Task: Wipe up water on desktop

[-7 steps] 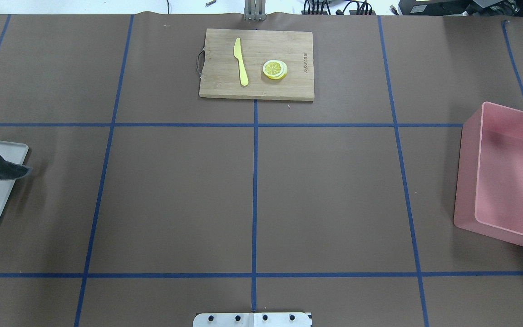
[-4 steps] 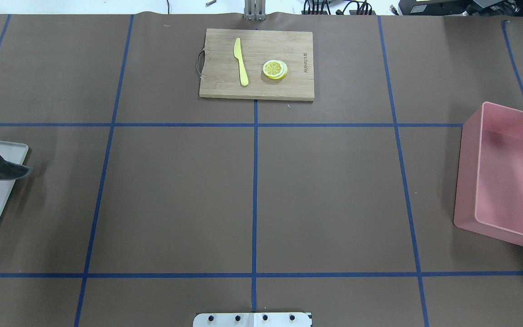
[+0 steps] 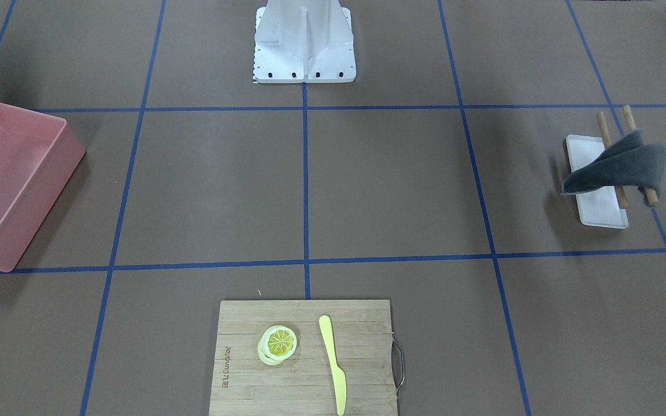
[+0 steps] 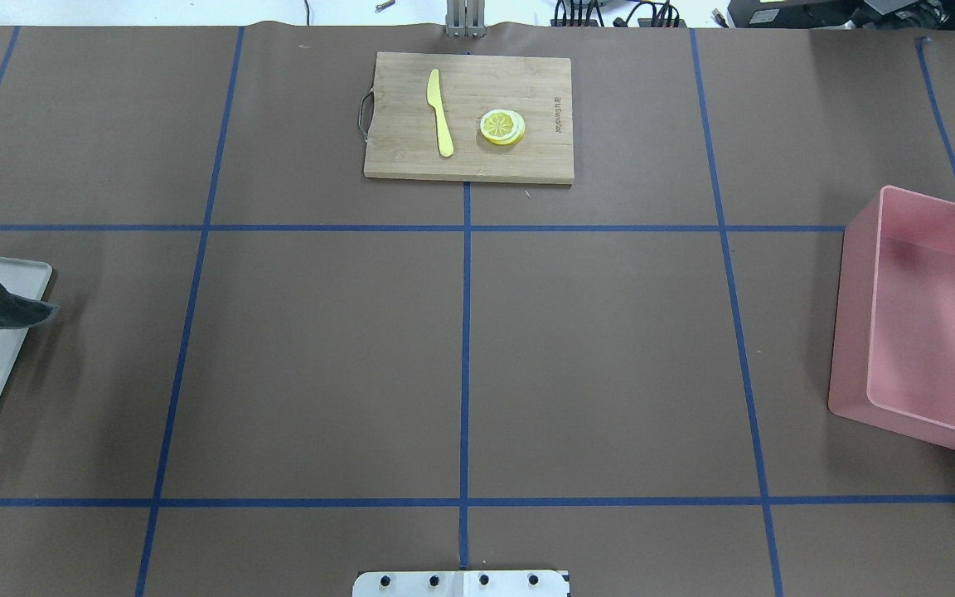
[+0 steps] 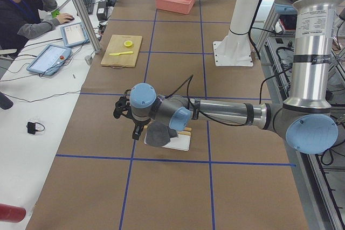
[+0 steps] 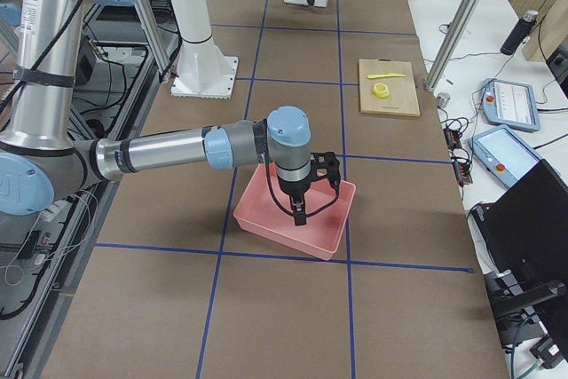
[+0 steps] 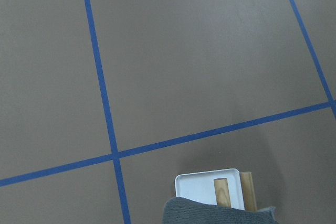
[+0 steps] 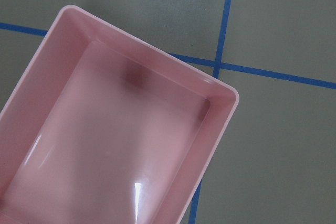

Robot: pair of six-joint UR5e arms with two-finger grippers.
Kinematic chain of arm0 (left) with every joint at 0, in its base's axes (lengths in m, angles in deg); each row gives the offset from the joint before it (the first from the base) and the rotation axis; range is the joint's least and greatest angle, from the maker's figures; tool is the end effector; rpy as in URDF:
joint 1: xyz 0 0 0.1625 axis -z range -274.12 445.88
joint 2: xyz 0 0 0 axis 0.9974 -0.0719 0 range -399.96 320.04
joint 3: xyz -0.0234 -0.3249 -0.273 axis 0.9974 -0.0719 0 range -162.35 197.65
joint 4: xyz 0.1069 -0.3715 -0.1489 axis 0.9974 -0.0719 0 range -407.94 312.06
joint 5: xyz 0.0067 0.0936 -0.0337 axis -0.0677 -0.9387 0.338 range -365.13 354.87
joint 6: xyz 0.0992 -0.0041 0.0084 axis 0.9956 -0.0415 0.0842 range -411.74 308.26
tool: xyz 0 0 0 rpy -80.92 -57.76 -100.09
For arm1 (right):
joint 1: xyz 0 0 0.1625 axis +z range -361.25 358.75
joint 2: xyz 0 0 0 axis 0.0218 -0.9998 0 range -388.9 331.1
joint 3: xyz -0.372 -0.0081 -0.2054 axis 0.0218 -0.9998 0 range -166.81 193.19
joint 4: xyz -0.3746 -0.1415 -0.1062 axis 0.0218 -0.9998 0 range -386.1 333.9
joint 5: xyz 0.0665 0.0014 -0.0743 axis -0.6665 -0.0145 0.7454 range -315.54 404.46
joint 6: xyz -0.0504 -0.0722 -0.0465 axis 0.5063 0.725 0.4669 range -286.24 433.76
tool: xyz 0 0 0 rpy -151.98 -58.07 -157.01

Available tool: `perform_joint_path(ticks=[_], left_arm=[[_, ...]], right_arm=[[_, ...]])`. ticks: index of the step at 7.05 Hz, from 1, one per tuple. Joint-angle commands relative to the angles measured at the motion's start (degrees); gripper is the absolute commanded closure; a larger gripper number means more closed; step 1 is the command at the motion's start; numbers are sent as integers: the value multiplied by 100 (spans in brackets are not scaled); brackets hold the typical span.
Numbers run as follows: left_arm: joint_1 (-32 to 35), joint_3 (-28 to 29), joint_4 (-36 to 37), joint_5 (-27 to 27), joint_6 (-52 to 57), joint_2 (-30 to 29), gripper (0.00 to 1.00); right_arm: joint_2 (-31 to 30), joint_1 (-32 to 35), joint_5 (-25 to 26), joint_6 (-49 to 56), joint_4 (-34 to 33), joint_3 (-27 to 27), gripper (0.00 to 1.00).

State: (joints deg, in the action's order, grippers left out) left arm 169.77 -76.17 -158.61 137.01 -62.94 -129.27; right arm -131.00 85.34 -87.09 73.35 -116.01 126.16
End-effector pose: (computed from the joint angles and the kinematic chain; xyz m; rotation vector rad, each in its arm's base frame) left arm -0.0009 -0.5054 0.5818 0.2466 0.9434 0.1073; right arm 0.0429 -0.4115 0.5583 0.1589 -0.7289 -0.1192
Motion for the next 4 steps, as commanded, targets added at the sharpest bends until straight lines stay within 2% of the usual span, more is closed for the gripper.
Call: perform_joint_path(ticks=[1,3,4], left_arm=[[-504,31,-355,-46,-670,202,1],[-751,40,-1146,-55,-1250,519,4],[-752,40,-1158,-55,-1244,528,16]], right_arm=[[-3,-1,-3,-3,0,-3,0],[-3,-1,-3,6,8,-3,0],[6,-1,-3,-3,0,-3,0]])
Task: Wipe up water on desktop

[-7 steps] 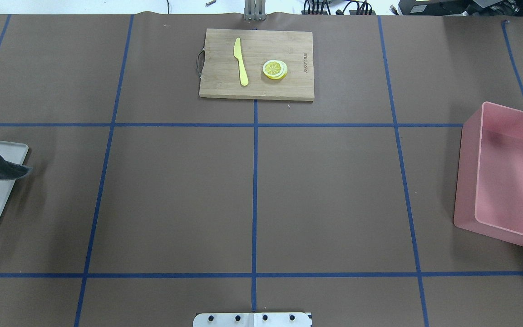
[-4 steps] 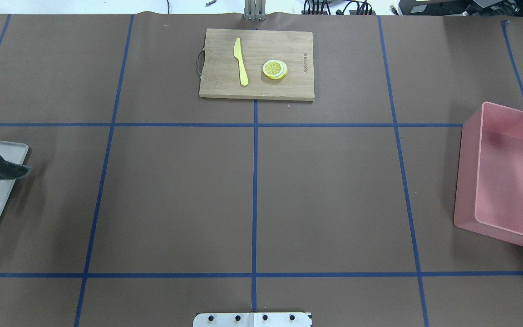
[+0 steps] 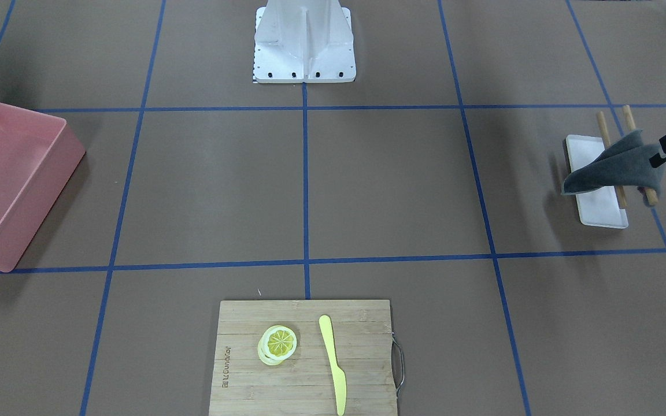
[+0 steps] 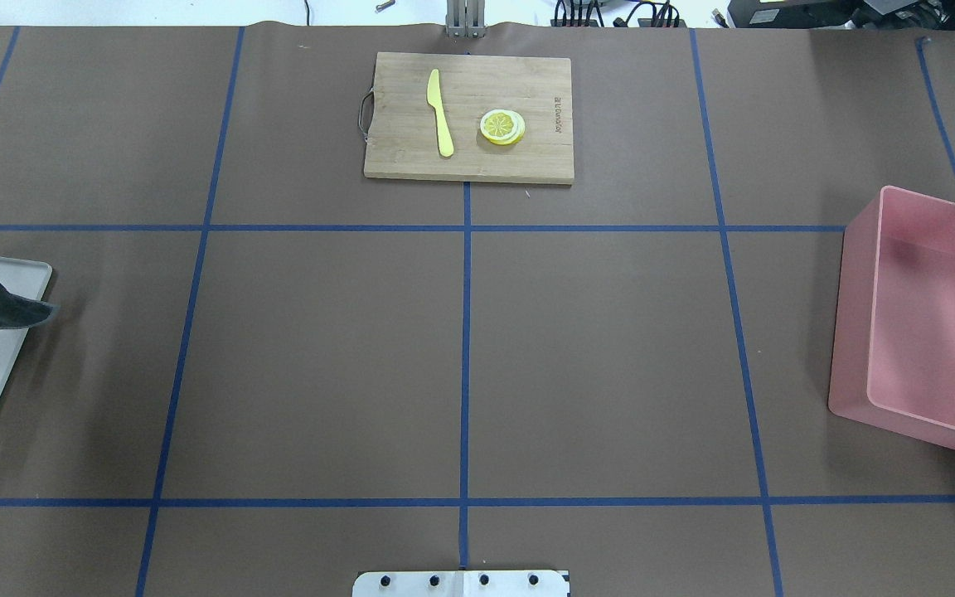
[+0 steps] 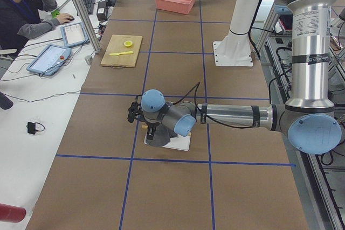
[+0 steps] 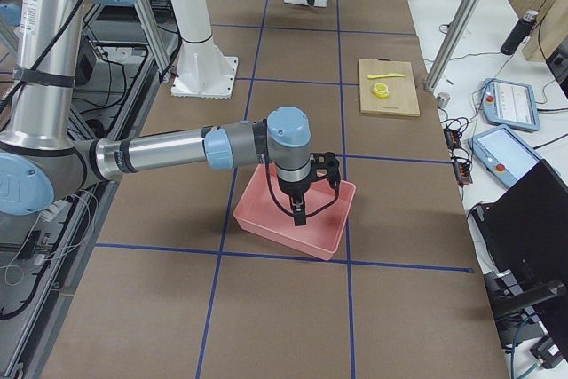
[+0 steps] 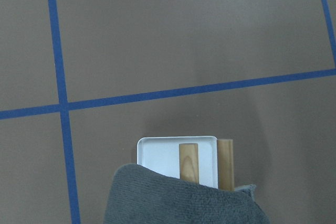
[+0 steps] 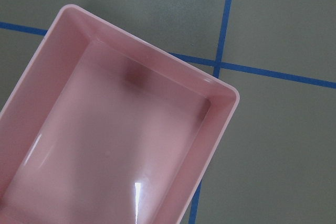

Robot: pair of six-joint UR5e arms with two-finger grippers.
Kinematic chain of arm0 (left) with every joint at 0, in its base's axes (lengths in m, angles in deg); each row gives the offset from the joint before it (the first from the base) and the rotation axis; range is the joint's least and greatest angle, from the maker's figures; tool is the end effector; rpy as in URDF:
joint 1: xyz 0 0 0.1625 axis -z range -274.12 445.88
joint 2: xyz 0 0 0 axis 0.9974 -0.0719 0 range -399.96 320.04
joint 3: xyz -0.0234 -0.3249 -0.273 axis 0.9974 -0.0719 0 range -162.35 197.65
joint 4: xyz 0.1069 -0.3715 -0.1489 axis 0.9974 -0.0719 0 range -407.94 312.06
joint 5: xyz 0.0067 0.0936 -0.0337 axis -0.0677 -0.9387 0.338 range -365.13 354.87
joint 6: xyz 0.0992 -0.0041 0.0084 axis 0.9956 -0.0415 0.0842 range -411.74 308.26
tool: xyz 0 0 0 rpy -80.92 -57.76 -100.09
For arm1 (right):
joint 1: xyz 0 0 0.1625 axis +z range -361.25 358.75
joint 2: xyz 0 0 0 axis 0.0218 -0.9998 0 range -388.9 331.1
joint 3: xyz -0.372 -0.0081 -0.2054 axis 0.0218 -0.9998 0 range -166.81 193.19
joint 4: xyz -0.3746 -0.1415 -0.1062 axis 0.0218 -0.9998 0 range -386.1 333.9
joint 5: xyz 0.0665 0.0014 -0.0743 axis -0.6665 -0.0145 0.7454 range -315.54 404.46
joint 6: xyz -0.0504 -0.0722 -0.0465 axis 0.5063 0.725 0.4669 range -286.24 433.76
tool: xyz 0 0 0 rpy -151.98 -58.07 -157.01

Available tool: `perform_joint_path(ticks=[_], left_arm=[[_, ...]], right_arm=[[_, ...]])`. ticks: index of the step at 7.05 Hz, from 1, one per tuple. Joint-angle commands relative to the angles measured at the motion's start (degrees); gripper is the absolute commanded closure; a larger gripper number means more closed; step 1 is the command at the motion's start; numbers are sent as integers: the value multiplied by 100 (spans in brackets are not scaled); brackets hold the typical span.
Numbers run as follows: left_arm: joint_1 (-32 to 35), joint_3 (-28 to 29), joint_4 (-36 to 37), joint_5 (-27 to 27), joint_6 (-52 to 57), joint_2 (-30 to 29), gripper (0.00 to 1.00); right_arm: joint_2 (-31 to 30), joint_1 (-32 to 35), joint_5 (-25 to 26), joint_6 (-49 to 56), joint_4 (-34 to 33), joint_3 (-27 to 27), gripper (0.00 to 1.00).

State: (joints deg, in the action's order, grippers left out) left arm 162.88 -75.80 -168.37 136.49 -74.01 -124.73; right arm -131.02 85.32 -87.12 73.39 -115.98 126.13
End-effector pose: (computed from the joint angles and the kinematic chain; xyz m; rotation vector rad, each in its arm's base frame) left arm 0.0520 -0.4708 0.6044 0.1762 0.9792 0.0770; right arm 0.0427 -0.4114 0.5586 0.1586 -0.7294 -0.1201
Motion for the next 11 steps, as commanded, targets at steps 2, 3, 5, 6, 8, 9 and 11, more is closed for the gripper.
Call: perform_joint_path(ticks=[2,3,5,6,8,9,11], left_arm=[[-63,11,-191,-3,-128,75,53],[-63,11,-191,-3,-128,75,56],[-89,11,-191,-3,-102,83,56],[-89,11,-191,-3,-102,83,56],[-89,11,-191,-12,-102,83,61],[-89,11,-183,-12,-93,83,73],[-89,11,-191,-12,-76,83,98]], right_arm=[[34,0,0,-6,-4,0,0],[34,0,0,-15,-4,0,0],[34,0,0,-15,-4,-9,0],[34,0,0,-15,-12,-9,0],[34,0,0,-15,-13,-9,0],[34,0,0,-15,-13,-9,0],[43,0,9,-15,-4,-9,0]])
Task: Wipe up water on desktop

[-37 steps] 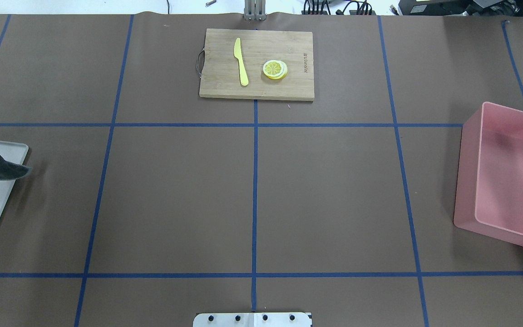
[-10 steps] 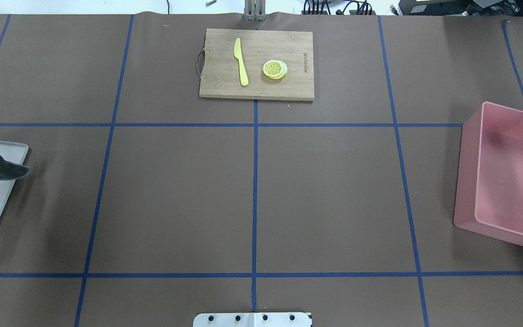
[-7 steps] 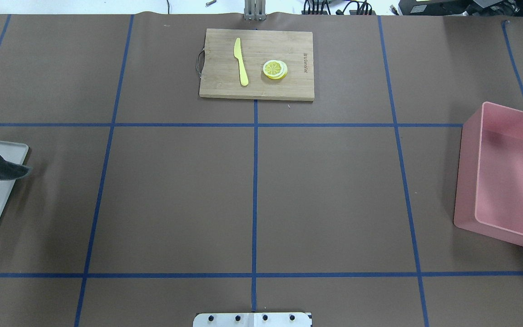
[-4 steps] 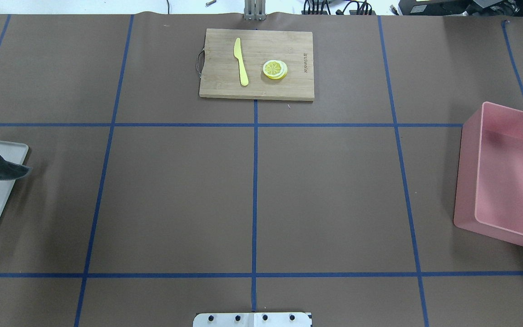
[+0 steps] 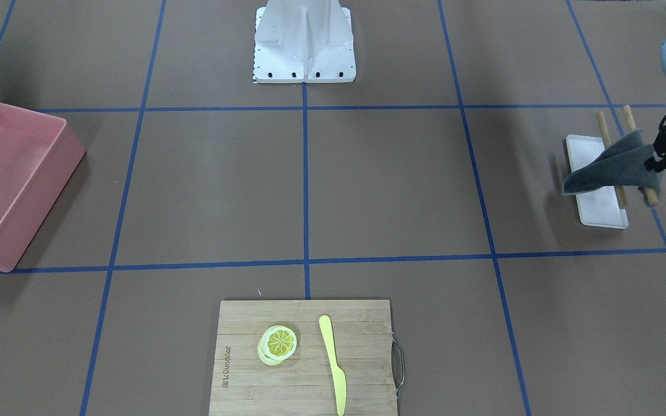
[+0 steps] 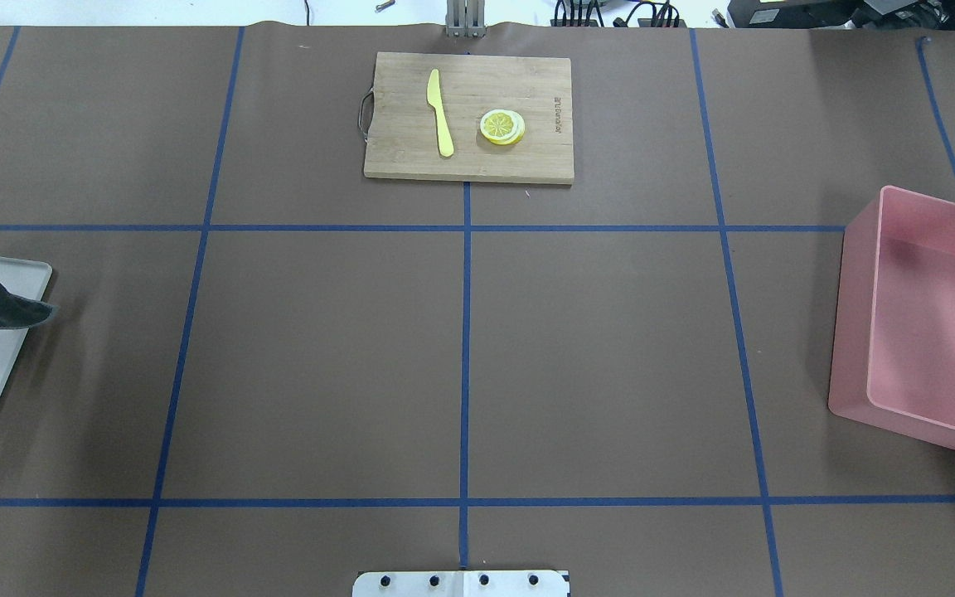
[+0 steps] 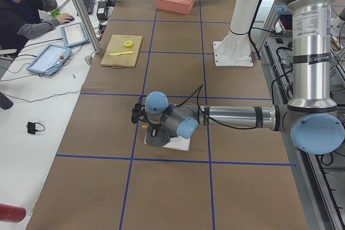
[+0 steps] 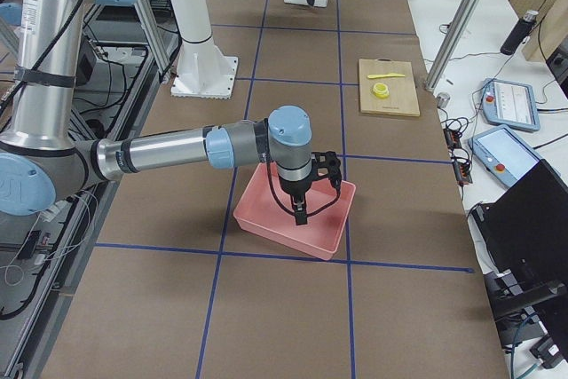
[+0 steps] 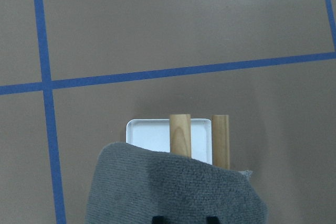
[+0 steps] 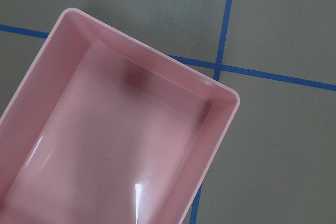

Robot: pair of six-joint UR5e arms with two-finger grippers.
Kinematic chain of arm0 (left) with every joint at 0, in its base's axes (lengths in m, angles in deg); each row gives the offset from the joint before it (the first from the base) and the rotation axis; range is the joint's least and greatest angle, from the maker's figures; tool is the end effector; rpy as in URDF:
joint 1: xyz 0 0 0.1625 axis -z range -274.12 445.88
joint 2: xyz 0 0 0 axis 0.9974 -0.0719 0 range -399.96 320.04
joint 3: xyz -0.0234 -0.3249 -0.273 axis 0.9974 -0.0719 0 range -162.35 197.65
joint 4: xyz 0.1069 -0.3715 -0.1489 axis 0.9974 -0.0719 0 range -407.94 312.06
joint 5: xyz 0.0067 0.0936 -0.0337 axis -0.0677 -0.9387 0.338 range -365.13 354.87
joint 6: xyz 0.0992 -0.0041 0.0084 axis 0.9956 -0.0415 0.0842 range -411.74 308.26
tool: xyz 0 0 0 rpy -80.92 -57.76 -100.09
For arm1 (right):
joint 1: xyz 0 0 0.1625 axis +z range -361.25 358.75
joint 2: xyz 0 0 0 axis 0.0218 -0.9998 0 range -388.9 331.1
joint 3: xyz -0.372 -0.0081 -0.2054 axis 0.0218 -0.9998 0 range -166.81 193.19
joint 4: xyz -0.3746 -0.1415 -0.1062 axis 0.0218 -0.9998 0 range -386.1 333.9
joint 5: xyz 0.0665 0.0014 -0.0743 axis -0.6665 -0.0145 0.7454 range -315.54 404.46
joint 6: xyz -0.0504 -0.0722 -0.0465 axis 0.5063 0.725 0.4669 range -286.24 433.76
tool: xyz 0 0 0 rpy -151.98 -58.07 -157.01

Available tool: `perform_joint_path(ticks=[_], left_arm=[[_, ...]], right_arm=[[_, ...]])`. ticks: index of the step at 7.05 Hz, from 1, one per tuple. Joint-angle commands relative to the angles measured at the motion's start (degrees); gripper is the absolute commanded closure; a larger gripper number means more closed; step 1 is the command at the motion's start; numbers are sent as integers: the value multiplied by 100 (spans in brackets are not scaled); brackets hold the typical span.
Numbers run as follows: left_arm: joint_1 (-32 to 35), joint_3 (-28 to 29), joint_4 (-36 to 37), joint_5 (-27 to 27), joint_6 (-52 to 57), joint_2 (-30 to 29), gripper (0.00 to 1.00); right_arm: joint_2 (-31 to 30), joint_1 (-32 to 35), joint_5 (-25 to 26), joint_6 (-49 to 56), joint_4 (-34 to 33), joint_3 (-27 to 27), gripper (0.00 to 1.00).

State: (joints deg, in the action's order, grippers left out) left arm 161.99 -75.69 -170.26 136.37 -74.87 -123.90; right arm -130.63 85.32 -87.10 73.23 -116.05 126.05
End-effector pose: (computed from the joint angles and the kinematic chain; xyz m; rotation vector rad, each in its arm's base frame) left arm 0.0577 -0.4639 0.6084 0.1770 0.9835 0.0845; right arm 0.0426 -0.4140 0.5567 0.1616 -0.7293 -0.1189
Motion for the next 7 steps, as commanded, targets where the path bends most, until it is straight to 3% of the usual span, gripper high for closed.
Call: perform_joint_path(ticks=[1,4,5,6,7], left_arm=[[0,0,-2,0,19,0,100],[17,-35,6,9,37,0,100],[17,-53,6,52,46,-17,54],[17,-61,6,53,46,-18,30],[17,-44,6,0,46,0,28]], right_arm=[[3,0,-2,0,-5,0,0],[3,0,-2,0,-5,0,0],[3,0,-2,0,-5,0,0],[3,0,-2,0,-5,0,0],[3,0,-2,0,-5,-9,0]])
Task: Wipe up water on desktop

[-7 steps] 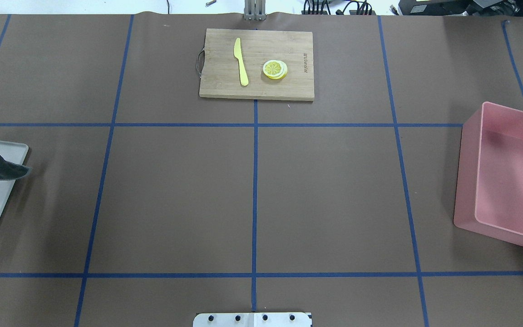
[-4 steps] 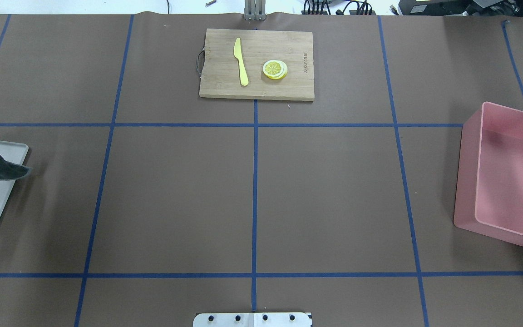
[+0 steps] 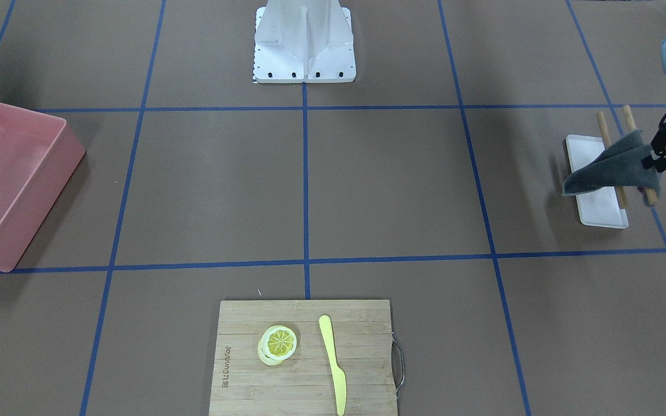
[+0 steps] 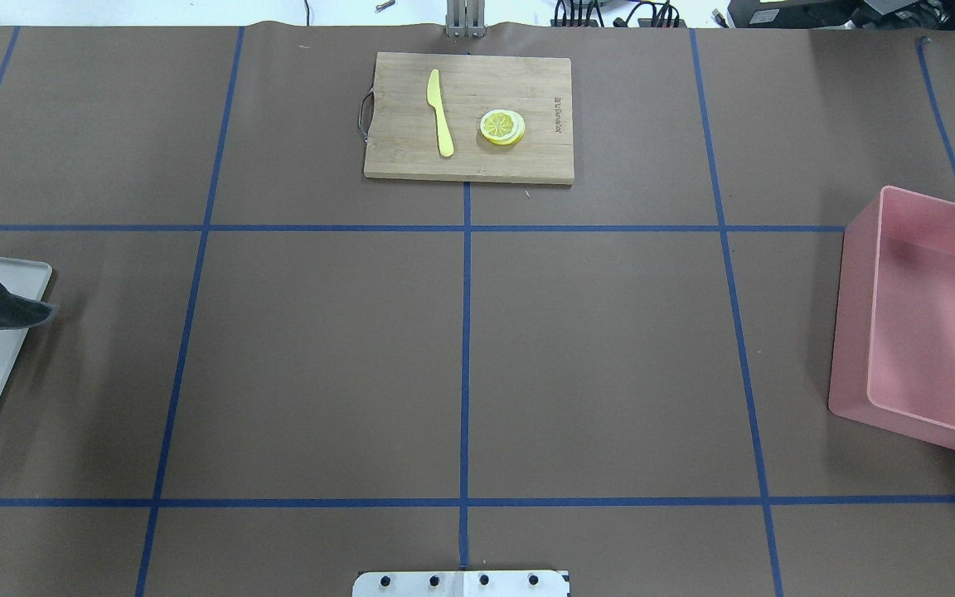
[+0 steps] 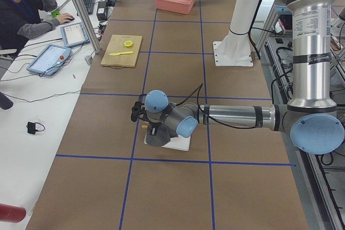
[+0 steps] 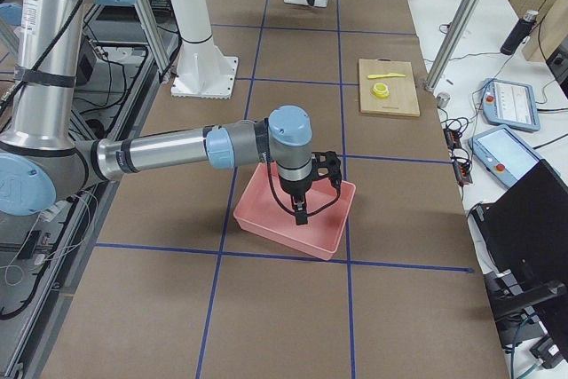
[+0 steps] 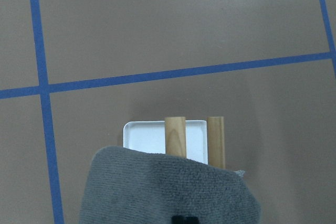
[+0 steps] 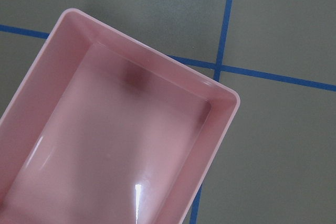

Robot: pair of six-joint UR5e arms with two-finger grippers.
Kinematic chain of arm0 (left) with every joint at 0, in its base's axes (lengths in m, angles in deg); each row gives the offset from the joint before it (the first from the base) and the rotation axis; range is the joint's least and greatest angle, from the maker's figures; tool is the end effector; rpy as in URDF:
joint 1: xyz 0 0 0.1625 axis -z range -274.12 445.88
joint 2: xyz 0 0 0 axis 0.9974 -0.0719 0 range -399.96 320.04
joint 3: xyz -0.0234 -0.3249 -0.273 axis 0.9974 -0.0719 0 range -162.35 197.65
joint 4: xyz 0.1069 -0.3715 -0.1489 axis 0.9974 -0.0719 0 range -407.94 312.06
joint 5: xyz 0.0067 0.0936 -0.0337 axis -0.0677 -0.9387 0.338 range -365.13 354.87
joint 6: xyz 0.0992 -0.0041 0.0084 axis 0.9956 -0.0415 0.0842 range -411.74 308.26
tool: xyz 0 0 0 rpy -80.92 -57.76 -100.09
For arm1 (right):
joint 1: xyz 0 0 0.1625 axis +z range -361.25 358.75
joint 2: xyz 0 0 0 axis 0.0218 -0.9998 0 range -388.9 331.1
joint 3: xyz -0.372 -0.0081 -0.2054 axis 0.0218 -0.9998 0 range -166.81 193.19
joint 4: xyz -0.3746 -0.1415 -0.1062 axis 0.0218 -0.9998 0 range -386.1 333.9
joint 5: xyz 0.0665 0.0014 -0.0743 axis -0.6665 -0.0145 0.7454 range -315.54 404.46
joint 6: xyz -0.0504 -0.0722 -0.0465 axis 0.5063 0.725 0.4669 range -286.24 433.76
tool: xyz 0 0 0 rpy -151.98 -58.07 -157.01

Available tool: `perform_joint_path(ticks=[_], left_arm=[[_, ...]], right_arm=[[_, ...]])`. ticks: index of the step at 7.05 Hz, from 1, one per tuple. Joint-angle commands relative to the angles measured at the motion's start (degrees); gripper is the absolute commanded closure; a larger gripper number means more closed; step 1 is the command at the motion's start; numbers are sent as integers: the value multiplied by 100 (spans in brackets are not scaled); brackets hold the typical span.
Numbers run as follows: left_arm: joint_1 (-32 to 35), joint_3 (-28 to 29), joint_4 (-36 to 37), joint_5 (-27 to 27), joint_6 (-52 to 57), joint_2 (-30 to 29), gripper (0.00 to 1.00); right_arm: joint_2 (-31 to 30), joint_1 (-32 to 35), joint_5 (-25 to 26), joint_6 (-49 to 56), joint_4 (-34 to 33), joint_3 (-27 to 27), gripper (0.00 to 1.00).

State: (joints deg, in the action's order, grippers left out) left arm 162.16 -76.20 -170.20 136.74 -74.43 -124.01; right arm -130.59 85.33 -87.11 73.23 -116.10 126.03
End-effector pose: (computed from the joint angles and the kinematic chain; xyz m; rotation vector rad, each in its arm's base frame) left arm 0.0569 -0.4647 0.6027 0.1887 0.9903 0.0951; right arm 0.0426 -0.4143 0.5566 0.1612 -0.7294 -0.1186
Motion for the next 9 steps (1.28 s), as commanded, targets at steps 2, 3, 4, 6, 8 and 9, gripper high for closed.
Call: perform_joint_path(ticks=[2,3,4,6,8,9], left_arm=[[-8,60,9,-237,88,29,28],[-17,60,9,-430,89,46,28],[-8,51,9,-397,89,55,34],[-17,16,9,-371,72,55,41],[-17,-10,0,-362,45,55,41],[-25,-2,0,-362,10,47,41]], right_arm=[[0,0,0,0,0,-7,0],[0,-9,-9,0,0,-7,0],[0,-9,-9,0,0,-7,0],[0,-9,-9,0,0,-7,0],[0,-9,0,0,0,-7,0],[0,-9,0,0,0,-7,0]])
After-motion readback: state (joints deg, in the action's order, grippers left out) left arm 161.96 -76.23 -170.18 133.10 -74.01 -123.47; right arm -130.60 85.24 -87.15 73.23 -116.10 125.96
